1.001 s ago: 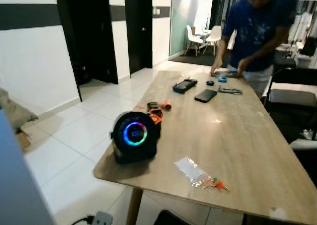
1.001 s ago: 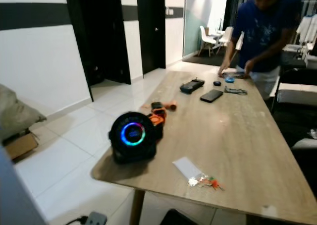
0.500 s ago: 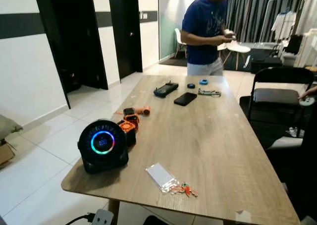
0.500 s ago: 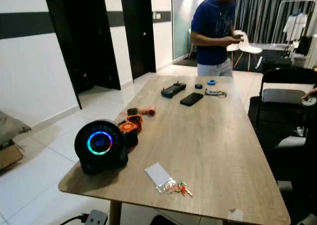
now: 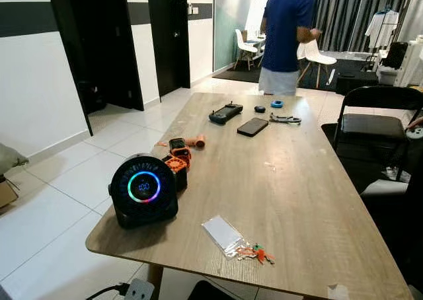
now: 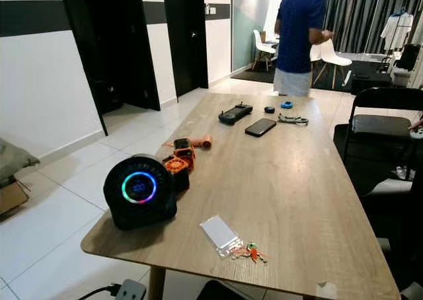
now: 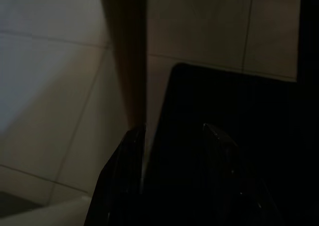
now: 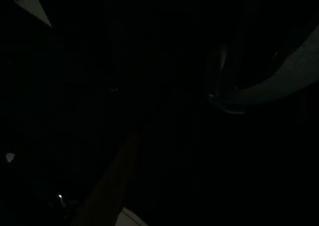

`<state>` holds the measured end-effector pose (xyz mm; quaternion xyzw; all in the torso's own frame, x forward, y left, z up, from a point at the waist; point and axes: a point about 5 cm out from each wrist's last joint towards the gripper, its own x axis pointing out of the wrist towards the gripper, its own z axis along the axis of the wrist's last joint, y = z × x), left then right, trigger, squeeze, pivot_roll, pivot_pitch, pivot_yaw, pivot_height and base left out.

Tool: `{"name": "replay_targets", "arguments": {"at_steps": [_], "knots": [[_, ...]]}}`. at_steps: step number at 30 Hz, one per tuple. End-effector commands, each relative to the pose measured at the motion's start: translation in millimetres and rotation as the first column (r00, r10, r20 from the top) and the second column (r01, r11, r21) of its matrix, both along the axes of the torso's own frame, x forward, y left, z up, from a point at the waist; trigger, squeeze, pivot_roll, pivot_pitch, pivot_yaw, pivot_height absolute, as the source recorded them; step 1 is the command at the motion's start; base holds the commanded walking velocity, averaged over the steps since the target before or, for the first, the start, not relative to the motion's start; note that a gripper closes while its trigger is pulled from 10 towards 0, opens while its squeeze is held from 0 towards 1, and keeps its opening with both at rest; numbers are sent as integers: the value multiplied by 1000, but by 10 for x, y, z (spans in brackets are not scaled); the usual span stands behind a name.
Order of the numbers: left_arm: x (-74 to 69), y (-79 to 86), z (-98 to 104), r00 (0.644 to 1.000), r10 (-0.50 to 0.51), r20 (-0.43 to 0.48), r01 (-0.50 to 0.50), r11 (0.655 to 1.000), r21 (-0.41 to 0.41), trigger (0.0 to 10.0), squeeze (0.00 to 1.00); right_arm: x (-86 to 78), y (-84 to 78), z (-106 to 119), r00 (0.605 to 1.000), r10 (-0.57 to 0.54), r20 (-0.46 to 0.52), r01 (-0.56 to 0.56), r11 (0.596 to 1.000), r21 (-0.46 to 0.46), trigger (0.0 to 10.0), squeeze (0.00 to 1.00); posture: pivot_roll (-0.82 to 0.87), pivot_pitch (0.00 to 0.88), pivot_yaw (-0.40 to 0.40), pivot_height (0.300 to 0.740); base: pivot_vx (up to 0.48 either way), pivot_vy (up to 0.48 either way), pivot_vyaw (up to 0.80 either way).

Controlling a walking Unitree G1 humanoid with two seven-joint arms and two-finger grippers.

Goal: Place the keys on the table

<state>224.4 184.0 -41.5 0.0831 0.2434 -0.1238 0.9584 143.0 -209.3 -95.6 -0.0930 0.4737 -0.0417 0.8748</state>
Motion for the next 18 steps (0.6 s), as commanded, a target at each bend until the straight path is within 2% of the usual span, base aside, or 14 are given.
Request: {"name": "replay_targets", "arguments": {"at_steps": [1,2,4,5,9,10,12,14,18], "knots": [[-31,100,13,1000,-4,9,4,1000,-2,10000,0,-29,-7,-8,1000,-20,-2,20,1000,0,10000,0,-16,12,43,740,0,0,0],[-75,143,26,998,-65,27,64,997,34,10000,0,-41,-34,-7,1000,-21,-4,21,1000,-7,10000,0,-17,10,43,740,0,0,0],[-100,159,29,995,-91,34,89,995,47,10000,0,-53,-55,-7,1000,-23,-5,23,1000,-11,10000,0,-18,9,41,740,0,0,0],[-137,207,63,990,-124,71,120,991,50,10000,0,-92,-119,-6,1000,-28,-10,28,999,-21,10000,0,-20,8,40,740,0,0,0],[-154,265,106,985,-138,106,133,990,53,10000,0,-130,-183,-4,999,-33,-14,33,999,-30,10000,0,-22,8,39,740,0,0,0],[-174,290,123,979,-167,114,162,985,52,10000,0,-151,-220,-2,999,-36,-16,35,999,-34,10000,0,-24,7,37,740,0,0,0],[-247,323,133,965,-235,114,231,972,48,10000,0,-184,-284,5,999,-40,-20,39,998,-42,10000,0,-25,9,34,740,0,0,0],[-284,334,144,957,-261,122,260,965,32,10000,0,-200,-314,8,999,-41,-22,40,998,-47,10000,0,-24,10,31,740,0,0,0],[-331,243,195,908,-389,157,391,920,20,10000,0,-204,-328,11,999,-31,-22,30,998,-51,10000,0,-22,13,29,740,0,0,0]]}}
